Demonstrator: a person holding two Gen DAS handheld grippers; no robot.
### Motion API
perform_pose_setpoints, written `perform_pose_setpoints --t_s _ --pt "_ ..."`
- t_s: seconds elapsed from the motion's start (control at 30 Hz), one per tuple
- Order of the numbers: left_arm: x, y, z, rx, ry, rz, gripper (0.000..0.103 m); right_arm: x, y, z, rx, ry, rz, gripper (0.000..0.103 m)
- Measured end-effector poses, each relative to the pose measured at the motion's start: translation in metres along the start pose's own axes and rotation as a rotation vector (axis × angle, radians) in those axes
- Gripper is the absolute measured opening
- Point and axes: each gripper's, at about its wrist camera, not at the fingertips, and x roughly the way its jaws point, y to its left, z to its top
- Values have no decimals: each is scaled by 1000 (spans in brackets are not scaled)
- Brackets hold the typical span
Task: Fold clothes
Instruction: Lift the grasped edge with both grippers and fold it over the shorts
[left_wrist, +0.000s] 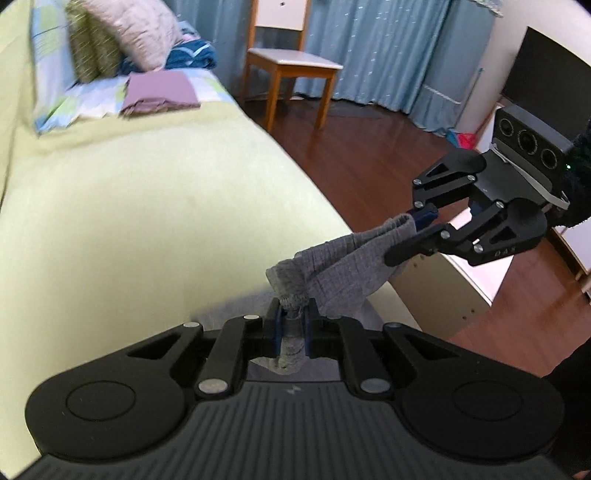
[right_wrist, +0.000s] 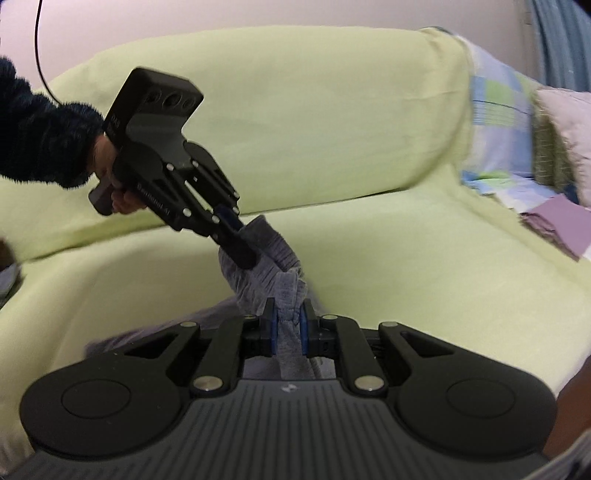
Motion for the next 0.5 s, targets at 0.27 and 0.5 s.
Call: perform_pose_setpoints --t_s 0.27,0.5 --pt "-8 -32 -66 3 75 -8 11 2 79 -49 -57 52 42 10" --pt "-13 -54 -96 90 138 33 34 8 137 -79 -243 175 26 40"
